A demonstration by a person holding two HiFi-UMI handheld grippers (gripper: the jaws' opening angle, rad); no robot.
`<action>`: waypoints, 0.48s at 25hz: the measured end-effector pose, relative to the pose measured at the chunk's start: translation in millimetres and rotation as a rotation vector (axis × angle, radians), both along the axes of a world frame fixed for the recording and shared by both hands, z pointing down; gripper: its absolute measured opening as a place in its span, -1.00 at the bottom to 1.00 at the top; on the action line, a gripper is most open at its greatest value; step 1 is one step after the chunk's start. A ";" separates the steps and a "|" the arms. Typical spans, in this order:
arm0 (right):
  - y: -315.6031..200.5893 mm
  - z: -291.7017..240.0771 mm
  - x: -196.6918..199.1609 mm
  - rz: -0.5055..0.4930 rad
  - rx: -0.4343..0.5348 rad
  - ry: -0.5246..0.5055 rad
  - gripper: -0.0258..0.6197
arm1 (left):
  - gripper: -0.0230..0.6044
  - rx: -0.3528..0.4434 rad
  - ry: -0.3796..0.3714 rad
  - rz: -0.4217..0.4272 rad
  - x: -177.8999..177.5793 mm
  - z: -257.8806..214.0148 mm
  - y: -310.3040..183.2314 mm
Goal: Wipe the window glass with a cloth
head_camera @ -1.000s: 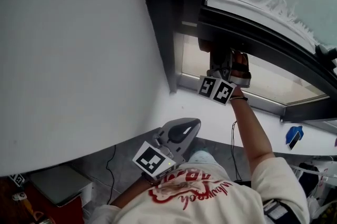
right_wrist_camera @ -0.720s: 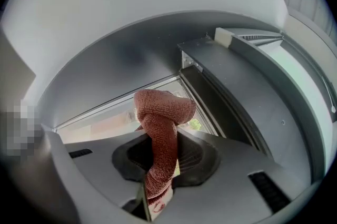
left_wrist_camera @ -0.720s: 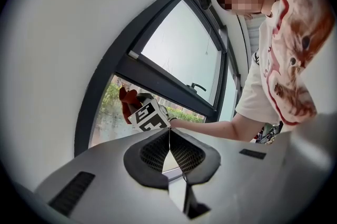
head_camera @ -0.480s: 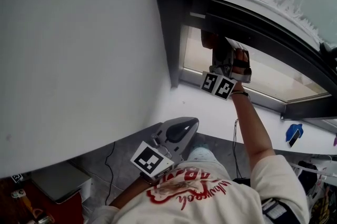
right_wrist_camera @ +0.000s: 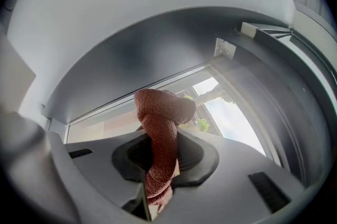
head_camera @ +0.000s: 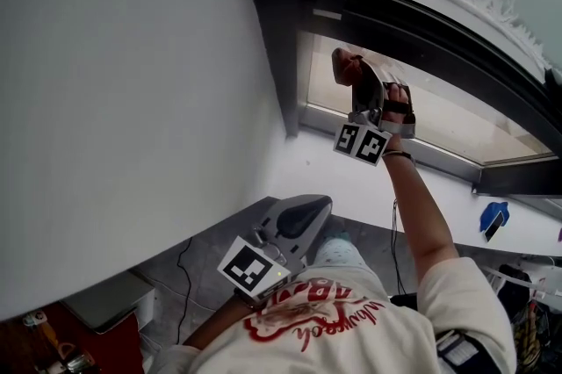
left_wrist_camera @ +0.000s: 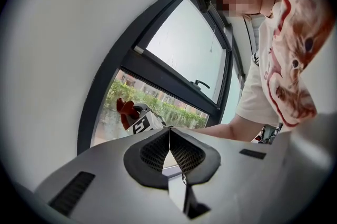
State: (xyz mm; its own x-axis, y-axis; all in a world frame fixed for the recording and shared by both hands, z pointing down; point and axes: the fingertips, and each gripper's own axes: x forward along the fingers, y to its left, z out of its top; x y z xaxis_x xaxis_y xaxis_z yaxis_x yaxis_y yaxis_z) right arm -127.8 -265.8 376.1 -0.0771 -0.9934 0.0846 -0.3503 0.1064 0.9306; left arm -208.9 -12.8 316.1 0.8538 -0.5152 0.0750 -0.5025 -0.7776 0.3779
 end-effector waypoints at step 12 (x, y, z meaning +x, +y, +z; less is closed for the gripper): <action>-0.5 59.1 4.0 0.014 -0.067 0.030 -0.67 | -0.86 -0.040 -0.028 -0.029 1.0 17.2 5.4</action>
State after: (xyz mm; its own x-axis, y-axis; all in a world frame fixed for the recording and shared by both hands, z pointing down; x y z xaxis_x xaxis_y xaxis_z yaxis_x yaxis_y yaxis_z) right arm -123.8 -266.3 435.2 -0.0597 -0.9864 0.1530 -0.3238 0.1641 0.9318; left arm -207.9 -7.4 333.3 0.8360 -0.5356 0.1196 -0.5352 -0.7474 0.3935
